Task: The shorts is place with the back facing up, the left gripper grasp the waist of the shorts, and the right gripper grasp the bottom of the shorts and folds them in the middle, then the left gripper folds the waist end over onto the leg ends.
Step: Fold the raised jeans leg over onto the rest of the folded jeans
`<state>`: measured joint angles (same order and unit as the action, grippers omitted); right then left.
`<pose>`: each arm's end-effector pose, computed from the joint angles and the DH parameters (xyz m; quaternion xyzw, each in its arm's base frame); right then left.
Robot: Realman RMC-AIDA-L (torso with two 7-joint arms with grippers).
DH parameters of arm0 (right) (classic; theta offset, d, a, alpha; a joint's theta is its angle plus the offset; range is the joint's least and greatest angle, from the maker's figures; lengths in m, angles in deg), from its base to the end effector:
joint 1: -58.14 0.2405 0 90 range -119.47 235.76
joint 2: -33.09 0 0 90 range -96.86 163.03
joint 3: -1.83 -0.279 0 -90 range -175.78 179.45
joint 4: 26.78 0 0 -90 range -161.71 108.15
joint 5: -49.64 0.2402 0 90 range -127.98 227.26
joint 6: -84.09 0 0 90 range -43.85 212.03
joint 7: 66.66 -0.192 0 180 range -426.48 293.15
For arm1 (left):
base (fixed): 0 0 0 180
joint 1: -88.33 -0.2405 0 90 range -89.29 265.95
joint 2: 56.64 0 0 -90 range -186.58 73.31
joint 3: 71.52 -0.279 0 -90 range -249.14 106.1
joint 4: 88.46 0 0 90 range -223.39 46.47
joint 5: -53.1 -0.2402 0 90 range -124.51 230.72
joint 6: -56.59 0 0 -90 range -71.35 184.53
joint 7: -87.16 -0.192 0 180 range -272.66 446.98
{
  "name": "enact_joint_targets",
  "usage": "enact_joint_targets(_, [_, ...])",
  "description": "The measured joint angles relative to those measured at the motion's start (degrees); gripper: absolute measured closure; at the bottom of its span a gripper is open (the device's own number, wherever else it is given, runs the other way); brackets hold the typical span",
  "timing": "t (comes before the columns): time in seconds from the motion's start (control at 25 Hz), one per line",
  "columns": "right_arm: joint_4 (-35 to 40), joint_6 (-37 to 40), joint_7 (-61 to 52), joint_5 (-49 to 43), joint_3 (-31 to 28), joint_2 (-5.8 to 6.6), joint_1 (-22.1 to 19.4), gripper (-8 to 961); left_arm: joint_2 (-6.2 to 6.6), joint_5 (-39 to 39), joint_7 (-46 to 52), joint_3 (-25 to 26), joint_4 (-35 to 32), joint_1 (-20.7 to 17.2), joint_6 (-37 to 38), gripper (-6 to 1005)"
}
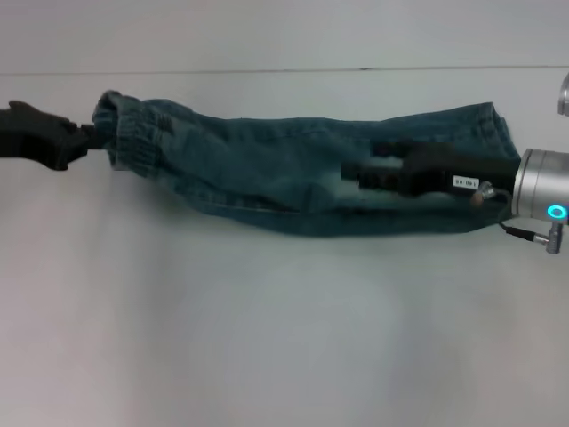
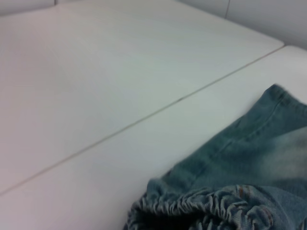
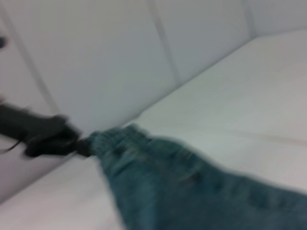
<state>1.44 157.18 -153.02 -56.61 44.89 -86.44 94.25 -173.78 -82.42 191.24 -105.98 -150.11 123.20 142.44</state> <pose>0.2621 0.4307 -0.0821 -0.8924 0.3195 0.2669 0.1741 -0.2856 0.4433 0.0522 -0.9215 -0.2793 -0.0738 0.2595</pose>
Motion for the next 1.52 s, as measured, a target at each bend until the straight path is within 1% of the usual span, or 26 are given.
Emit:
enact_joint_targets(0.12, [-4.95,-5.4,4.76,6.42,0.02,-0.21,0.19,144,0.69,1.43,-0.01,0.35,-1.26,0.61,3.32,978])
enact_joint_targets(0.2, [-8.77,-9.23,8.77,10.91,0.13,-0.46,0.74,154,0.87,1.79,0.27,0.59,-2.12,1.26,4.75,978])
enact_joint_targets(0.4, [-19.67,-17.98,22.25,24.52,-0.02,-1.0,3.46,180,0.57,1.93,1.87,0.43,-6.09,2.66,6.73,978])
enact_joint_targets(0.6, [-28.27,-23.29,36.57,37.71,-0.29,-1.59,7.97,411,1.03,3.21,3.23,0.31,-8.41,4.73,8.67,979])
enact_joint_targets(0.72, [-32.62,-24.08,43.56,42.12,-2.11,-1.96,10.82,665,1.31,4.01,3.8,0.34,-9.78,6.18,10.22,979])
enact_joint_targets(0.84, [-36.33,-24.86,48.28,42.34,-4.62,-2.03,13.79,729,1.46,4.07,4.76,0.2,-11.05,7.83,11.46,979])
enact_joint_targets(1.0, [-40.66,-26.75,51.98,40.95,-5.91,-2.0,18.28,815,1.82,4.07,5.62,0.1,-12.04,9.6,11.9,977])
enact_joint_targets(1.04, [-41.82,-26.96,52.23,39.81,-6.5,-2.04,19.17,836,1.91,4.08,5.81,0.08,-12.24,9.95,11.91,976])
enact_joint_targets(1.12, [-44.09,-27.18,52.4,34.42,-9.69,-2.04,20.88,879,2.01,4.08,6.02,0.05,-12.51,10.65,11.91,975])
enact_joint_targets(1.2, [-45.98,-27.79,52.55,27.22,-14.65,-2.03,21.91,910,2.07,4.07,6.1,0.06,-12.55,11.23,11.9,973])
enact_joint_targets(1.36, [-50.06,-30.89,52.7,10.63,-28.58,-2.03,22.88,950,2.12,4.07,6.29,0.07,-12.6,11.86,11.89,970])
enact_joint_targets(1.48, [-52.78,-34.32,52.8,0.29,-38.25,-2.03,23.14,948,2.16,4.07,6.41,0.05,-12.8,12.13,11.92,967])
enact_joint_targets(1.52, [-53.31,-35.25,52.81,-2.02,-40.46,-2.02,23.15,947,2.15,4.07,6.45,0.03,-12.88,12.14,11.92,967])
